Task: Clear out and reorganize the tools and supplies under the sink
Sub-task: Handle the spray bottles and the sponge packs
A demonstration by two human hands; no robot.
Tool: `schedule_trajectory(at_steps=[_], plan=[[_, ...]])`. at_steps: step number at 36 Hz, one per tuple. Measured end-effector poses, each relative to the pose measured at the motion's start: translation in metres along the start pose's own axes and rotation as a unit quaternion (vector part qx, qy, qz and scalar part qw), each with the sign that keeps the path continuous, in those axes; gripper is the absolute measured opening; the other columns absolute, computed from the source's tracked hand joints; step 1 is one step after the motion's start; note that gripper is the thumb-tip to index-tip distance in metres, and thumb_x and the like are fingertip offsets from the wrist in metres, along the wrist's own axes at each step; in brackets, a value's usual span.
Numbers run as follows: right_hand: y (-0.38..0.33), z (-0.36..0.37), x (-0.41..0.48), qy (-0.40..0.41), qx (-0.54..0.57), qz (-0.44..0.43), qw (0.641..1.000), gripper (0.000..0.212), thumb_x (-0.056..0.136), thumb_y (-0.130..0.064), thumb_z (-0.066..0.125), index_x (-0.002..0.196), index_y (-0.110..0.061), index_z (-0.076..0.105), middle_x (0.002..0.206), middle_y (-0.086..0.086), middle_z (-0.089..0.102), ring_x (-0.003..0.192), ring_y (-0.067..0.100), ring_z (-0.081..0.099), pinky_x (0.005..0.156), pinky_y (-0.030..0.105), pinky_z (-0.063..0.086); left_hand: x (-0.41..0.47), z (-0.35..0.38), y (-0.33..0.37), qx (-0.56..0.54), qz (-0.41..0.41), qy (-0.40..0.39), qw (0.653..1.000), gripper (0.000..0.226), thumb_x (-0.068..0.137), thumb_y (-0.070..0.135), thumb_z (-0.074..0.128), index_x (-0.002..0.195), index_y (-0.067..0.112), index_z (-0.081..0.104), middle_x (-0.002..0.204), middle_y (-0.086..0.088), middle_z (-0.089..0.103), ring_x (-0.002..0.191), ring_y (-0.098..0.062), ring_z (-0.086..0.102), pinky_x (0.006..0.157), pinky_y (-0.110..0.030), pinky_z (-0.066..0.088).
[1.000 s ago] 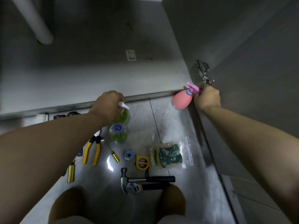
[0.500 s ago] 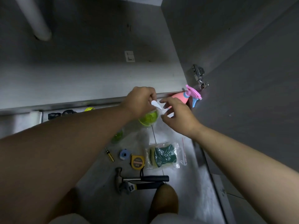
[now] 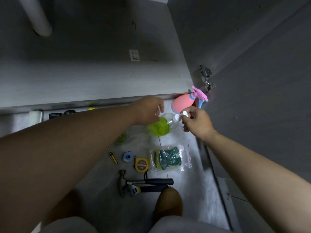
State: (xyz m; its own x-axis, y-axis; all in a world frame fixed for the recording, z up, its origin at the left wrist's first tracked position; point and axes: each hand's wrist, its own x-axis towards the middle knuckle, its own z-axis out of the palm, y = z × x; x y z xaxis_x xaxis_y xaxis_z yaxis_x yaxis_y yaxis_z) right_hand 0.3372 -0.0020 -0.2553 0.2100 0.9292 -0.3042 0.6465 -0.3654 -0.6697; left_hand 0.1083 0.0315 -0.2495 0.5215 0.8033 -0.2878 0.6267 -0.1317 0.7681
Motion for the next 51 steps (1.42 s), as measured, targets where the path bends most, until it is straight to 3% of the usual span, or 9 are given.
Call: schedule_trajectory(at_steps=[10,13,18,22,26,32,38,42,51], plan=[[0.034,-0.002,0.032,0.126,0.018,0.111,0.986,0.008,0.082,-0.019,0.073,0.074,-0.021,0.073,0.074,0.007,0.075,0.069,0.027,0.074,0.073,0.041,0.062,-0.041,-0.029,-0.038,0.191,-0.164,-0.164,0.954,0.064,0.082,0.060,0.074,0.123,0.011,0.066,0.124,-0.007,0.064,0.110,-0.024,0.063,0.084,-0.031,0.049],[0.041,-0.004,0.037,0.158,0.031,0.150,0.976,0.012,0.079,-0.024,0.076,0.070,-0.024,0.068,0.084,0.009,0.075,0.083,0.033,0.074,0.083,0.047,0.061,-0.047,-0.032,-0.041,0.207,-0.190,-0.183,0.942,0.063,0.081,0.055,0.077,0.128,0.016,0.062,0.127,-0.005,0.061,0.103,-0.025,0.066,0.082,-0.034,0.060],[0.046,-0.007,0.041,0.192,0.026,0.181,0.964,0.020,0.079,-0.025,0.077,0.097,-0.018,0.075,0.100,0.010,0.075,0.095,0.031,0.072,0.090,0.044,0.059,-0.045,-0.029,-0.040,0.176,-0.207,-0.180,0.945,0.047,0.087,0.030,0.078,0.127,0.015,0.059,0.112,-0.001,0.054,0.068,-0.013,0.061,0.043,-0.019,0.048],[0.052,-0.011,0.040,0.190,0.020,0.192,0.963,0.028,0.081,-0.023,0.076,0.109,-0.016,0.075,0.104,0.010,0.075,0.097,0.030,0.072,0.092,0.043,0.058,-0.041,-0.025,-0.036,0.174,-0.199,-0.172,0.949,0.039,0.088,0.020,0.077,0.124,0.013,0.062,0.120,-0.007,0.055,0.078,-0.020,0.068,0.057,-0.026,0.060],[0.050,-0.015,0.034,0.177,-0.020,0.183,0.967,0.024,0.086,-0.021,0.071,0.109,-0.015,0.068,0.108,0.014,0.071,0.098,0.037,0.070,0.089,0.049,0.058,-0.039,-0.024,-0.029,0.198,-0.160,-0.137,0.957,0.030,0.087,0.022,0.076,0.113,0.007,0.070,0.114,-0.012,0.068,0.090,-0.025,0.073,0.071,-0.029,0.062],[0.018,-0.017,0.009,0.150,-0.352,0.087,0.920,0.051,0.089,-0.034,0.061,0.127,-0.011,0.036,0.126,0.020,0.052,0.105,0.049,0.062,0.077,0.045,0.046,-0.034,-0.025,-0.020,0.169,-0.130,-0.045,0.976,0.030,0.086,0.023,0.077,0.113,0.011,0.071,0.110,-0.006,0.068,0.096,-0.021,0.065,0.078,-0.030,0.054],[-0.013,0.006,-0.002,-0.045,-0.220,-0.105,0.969,0.044,0.083,-0.019,0.070,0.125,-0.020,0.055,0.106,0.005,0.057,0.091,0.028,0.063,0.077,0.030,0.045,-0.022,-0.019,-0.012,0.101,-0.125,0.027,0.987,0.026,0.079,0.025,0.081,0.099,0.013,0.069,0.099,-0.008,0.068,0.089,-0.024,0.065,0.074,-0.034,0.057],[-0.018,0.043,-0.014,-0.194,-0.197,-0.116,0.954,0.083,0.073,-0.035,0.086,0.143,-0.025,0.043,0.123,0.005,0.045,0.094,0.019,0.057,0.091,0.032,0.049,-0.011,-0.015,-0.004,0.064,-0.123,0.075,0.988,0.039,0.075,0.039,0.085,0.094,0.014,0.061,0.094,-0.007,0.064,0.088,-0.026,0.062,0.077,-0.039,0.058],[-0.010,0.062,0.004,-0.048,-0.182,-0.095,0.977,0.070,0.068,-0.048,0.085,0.125,-0.027,0.052,0.113,0.007,0.050,0.091,0.026,0.062,0.076,0.033,0.049,0.008,-0.009,0.009,-0.052,-0.105,0.147,0.982,0.038,0.075,0.049,0.084,0.092,0.019,0.070,0.083,0.003,0.068,0.080,-0.015,0.064,0.071,-0.031,0.053]])
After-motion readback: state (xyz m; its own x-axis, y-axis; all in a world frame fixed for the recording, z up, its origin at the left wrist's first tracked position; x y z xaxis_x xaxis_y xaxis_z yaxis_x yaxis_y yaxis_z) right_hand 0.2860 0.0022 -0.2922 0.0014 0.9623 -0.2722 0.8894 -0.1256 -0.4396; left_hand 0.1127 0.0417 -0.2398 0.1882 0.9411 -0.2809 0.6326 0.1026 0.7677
